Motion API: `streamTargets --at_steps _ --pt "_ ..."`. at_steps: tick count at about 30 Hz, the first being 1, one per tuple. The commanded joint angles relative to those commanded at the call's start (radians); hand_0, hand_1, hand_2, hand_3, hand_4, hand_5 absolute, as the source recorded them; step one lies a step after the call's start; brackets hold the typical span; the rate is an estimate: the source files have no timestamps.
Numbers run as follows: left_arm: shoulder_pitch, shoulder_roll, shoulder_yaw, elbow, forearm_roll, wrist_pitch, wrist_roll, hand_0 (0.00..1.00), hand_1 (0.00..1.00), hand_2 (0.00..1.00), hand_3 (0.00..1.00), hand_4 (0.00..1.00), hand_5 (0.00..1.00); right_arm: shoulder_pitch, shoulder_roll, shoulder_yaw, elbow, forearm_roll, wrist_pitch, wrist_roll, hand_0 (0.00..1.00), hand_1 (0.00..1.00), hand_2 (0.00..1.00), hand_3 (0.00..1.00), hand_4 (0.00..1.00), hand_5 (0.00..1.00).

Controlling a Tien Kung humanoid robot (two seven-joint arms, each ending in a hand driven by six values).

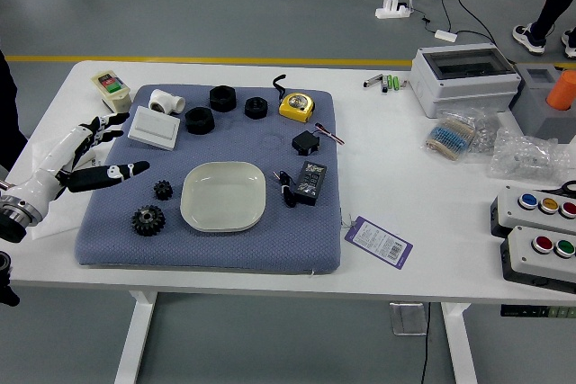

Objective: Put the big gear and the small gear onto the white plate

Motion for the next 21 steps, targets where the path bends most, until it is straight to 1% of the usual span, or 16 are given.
streamTargets --at_steps 2,4,5,8,10,11,16,17,21 --pt "0.0 0.003 0.006 -0.001 0.032 0.001 0.001 0.858 0.88 0.952 0.885 0.959 0.158 0.0 0.0 0.0 0.0 0.0 0.0 0.0 0.696 0.708 0.736 0.563 0.788 0.642" --pt "0.003 0.016 0.034 -0.009 0.117 0.003 0.01 0.858 0.88 0.952 0.885 0.959 0.158 0.0 0.0 0.0 0.0 0.001 0.0 0.0 0.696 0.708 0.736 0.563 0.788 0.642" --pt "0.005 0.023 0.051 -0.013 0.162 -0.001 0.016 0.797 0.833 0.892 0.856 0.908 0.052 0.001 0.0 0.0 0.0 0.001 0.0 0.0 0.695 0.708 0.736 0.562 0.788 0.642" --pt "0.011 0.032 0.066 -0.019 0.286 -0.01 0.024 0.797 0.833 0.892 0.856 0.908 0.052 0.001 0.0 -0.002 0.0 0.001 0.0 0.0 0.695 0.708 0.736 0.562 0.788 0.642" --pt "0.023 0.037 0.07 -0.029 0.295 -0.01 0.028 0.797 0.833 0.892 0.856 0.908 0.052 0.001 0.0 -0.001 0.0 0.002 0.0 0.0 0.695 0.708 0.736 0.562 0.788 0.642" --pt "0.032 0.04 0.07 -0.038 0.295 -0.009 0.031 0.774 0.774 0.844 0.825 0.839 0.002 0.001 0.0 -0.002 0.0 0.002 0.001 0.0 0.695 0.707 0.736 0.563 0.789 0.642" --pt "0.069 0.046 0.071 -0.073 0.295 -0.004 0.041 0.774 0.774 0.844 0.825 0.839 0.002 0.001 0.0 0.001 0.0 0.003 0.001 0.001 0.695 0.707 0.736 0.563 0.789 0.642" --pt "0.077 0.046 0.07 -0.079 0.295 -0.006 0.044 0.766 0.759 0.816 0.819 0.831 0.002 0.001 0.0 0.001 0.0 0.002 0.001 0.001 0.695 0.708 0.736 0.563 0.789 0.642" --pt "0.101 0.046 0.071 -0.103 0.295 -0.017 0.054 0.766 0.759 0.816 0.819 0.831 0.002 0.001 0.001 -0.001 0.0 0.001 0.002 0.0 0.695 0.708 0.736 0.563 0.789 0.642"
